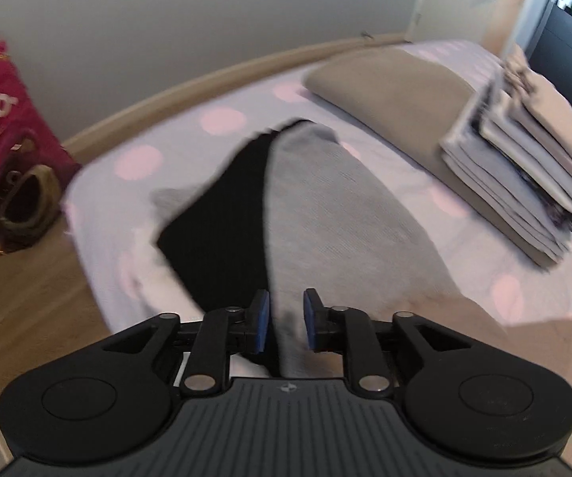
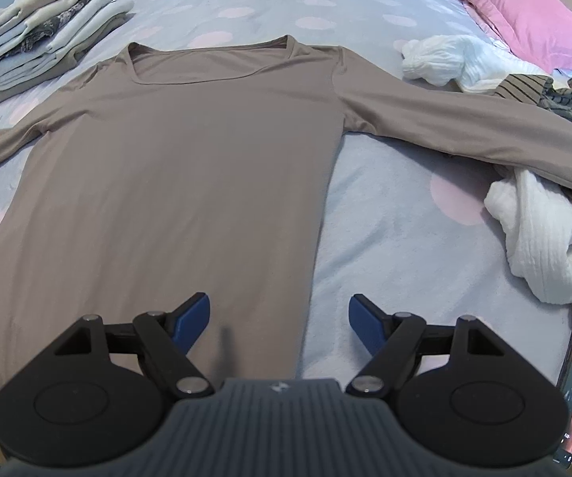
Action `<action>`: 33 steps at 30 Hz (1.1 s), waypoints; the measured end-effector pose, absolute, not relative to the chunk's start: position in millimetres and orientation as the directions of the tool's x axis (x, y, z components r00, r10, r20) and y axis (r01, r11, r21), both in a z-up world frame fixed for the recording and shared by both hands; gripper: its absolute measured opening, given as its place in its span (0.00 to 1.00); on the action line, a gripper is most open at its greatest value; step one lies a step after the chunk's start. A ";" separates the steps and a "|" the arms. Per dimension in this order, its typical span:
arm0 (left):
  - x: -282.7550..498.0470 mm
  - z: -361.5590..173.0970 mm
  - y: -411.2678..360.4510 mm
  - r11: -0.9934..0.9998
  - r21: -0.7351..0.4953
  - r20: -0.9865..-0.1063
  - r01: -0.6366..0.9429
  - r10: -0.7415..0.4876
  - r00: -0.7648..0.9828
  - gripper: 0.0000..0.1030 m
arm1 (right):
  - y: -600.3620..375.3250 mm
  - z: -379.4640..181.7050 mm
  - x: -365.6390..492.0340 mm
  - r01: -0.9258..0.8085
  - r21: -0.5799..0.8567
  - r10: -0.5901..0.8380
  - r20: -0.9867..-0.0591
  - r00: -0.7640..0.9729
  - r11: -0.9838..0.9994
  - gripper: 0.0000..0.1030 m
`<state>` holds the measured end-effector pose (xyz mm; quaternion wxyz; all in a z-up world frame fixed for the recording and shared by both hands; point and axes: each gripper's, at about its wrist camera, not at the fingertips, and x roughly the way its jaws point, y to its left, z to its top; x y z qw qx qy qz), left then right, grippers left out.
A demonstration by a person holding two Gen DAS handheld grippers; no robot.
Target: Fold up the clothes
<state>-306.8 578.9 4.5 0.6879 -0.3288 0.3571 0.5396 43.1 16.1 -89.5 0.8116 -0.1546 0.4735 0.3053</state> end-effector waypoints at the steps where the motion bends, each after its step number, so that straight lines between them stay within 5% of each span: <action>1: -309.6 5.9 579.0 0.188 -0.053 -0.843 -0.981 0.518 0.145 0.17 | 15.7 -89.2 43.2 -0.642 0.038 0.350 -0.862 0.366 0.765 0.76; 6: -301.8 13.3 570.6 0.277 -0.063 -0.819 -0.959 0.535 0.209 0.20 | 15.1 -88.7 41.1 -0.646 0.033 0.350 -0.861 0.368 0.762 0.76; 10: -276.2 21.7 551.8 0.410 -0.020 -0.805 -0.912 0.534 0.258 0.36 | 14.9 -89.9 40.4 -0.645 0.028 0.343 -0.864 0.368 0.763 0.76; 21: -242.2 3.1 536.0 0.492 0.003 -0.886 -0.870 0.404 0.225 0.37 | 16.4 -92.4 40.1 -0.648 0.024 0.339 -0.866 0.367 0.762 0.76; 22: -240.9 -0.2 538.0 0.494 0.000 -0.890 -0.870 0.396 0.225 0.35 | 16.2 -92.6 40.4 -0.648 0.023 0.339 -0.866 0.367 0.761 0.76; 25: -239.4 -5.3 545.8 0.482 -0.012 -0.884 -0.876 0.405 0.235 0.08 | 16.1 -94.3 41.2 -0.649 0.020 0.335 -0.868 0.366 0.761 0.76; 33: -262.2 11.7 583.2 0.322 -0.013 -0.816 -0.947 0.543 0.196 0.00 | 13.7 -100.1 45.0 -0.634 0.010 0.312 -0.876 0.367 0.773 0.76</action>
